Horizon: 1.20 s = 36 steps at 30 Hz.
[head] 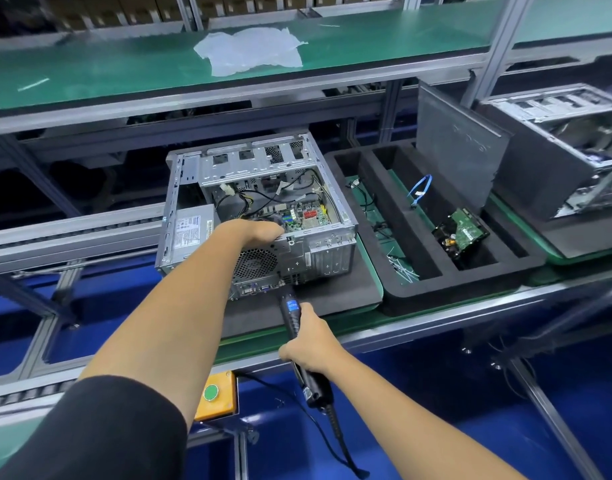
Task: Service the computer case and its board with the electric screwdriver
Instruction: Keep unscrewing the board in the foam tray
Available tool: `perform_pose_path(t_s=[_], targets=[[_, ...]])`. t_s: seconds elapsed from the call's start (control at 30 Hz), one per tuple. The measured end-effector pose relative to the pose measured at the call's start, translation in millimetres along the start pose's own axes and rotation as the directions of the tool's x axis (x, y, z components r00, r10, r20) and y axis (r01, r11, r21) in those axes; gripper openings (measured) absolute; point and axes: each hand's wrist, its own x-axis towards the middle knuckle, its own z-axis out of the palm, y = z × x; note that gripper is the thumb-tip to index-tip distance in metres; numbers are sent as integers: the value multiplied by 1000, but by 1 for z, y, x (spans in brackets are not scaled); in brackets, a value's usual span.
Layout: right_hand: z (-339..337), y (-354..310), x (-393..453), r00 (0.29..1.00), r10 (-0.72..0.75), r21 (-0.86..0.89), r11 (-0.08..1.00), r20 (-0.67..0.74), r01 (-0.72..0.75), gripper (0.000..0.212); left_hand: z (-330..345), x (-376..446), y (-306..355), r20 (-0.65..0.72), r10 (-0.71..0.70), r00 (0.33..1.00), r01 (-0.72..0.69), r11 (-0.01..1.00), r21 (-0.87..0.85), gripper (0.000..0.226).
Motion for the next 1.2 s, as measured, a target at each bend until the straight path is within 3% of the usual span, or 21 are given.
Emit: perform_pose_path(t_s=[0.2,0.4,0.57,0.9,1.1,1.2], targets=[[1,0,0,1000,-7,2,1000,1,7,56,0,1,-1,14,5,1000,-5,999,-38,31],[0,2,0,1000,-16,3,1000,2,16,58,-6,-3,1,4,-3,1000,3,991,133,28],[-2,5,2,1000,-25,-3,1000,0,25,58,-12,0,2,81,-10,997,-7,978,208,27],[-3,8,6,999,-35,25,999,-14,35,45,-11,7,0,122,20,992,-42,982,183,16],[-8,6,1,999,-23,33,999,-26,23,40,-5,6,-3,-16,100,995,-96,979,178,13],[-12,4,-6,999,-44,25,999,-11,45,38,-4,4,-7,-219,190,957,-151,972,182,38]])
